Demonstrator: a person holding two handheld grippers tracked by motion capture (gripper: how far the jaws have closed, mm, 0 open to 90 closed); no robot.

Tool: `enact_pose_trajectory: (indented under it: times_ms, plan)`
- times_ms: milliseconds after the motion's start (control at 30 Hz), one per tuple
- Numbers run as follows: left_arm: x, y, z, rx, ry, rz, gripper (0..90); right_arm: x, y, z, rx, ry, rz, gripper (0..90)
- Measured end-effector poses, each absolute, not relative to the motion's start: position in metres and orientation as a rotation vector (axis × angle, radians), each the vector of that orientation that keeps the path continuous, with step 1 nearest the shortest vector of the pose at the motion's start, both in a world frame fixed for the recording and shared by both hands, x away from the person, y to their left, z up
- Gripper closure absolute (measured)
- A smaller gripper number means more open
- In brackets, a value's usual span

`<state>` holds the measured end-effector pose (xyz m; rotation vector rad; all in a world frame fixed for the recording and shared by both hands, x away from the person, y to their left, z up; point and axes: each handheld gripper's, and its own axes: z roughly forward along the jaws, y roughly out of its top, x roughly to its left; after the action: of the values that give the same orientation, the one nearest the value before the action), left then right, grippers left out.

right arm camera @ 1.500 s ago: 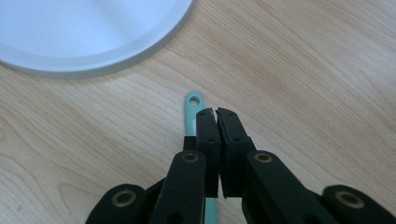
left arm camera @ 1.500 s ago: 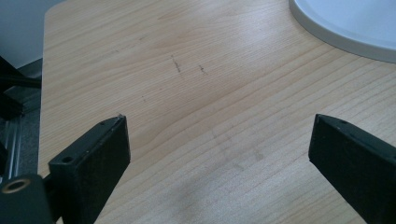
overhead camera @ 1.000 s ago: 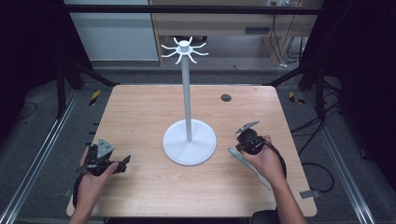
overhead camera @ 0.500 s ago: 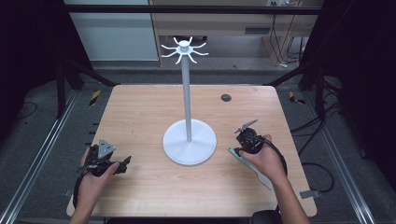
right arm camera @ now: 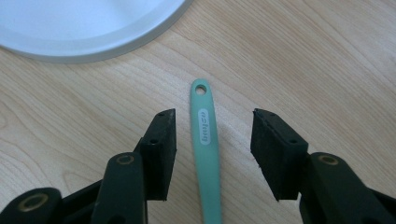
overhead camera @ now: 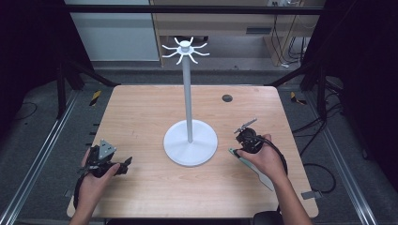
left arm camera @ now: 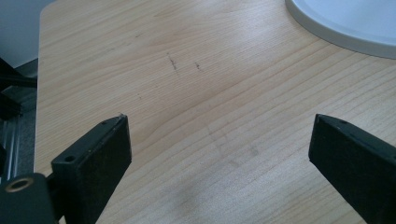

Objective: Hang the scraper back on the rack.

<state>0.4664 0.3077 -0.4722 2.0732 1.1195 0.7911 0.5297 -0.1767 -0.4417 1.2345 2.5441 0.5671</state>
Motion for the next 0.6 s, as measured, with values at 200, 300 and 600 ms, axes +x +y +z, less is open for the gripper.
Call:
enact_pose_trajectory:
  times_ms: [200, 300, 600]
  plan:
    - [0.4666, 0.3072, -0.4724, 2.07, 1.117, 0.79, 5.6, 0.532, -0.1729, -0.4434, 1.231, 2.567, 0.539, 51.5]
    - [0.4665, 0.3076, -0.4722, 2.072, 1.119, 0.791, 5.6, 0.5336, -0.1709, -0.4466, 1.223, 2.579, 0.527, 52.6]
    - [0.4667, 0.3069, -0.4725, 2.072, 1.116, 0.789, 5.6, 0.5362, -0.1713, -0.4504, 1.232, 2.602, 0.51, 57.2]
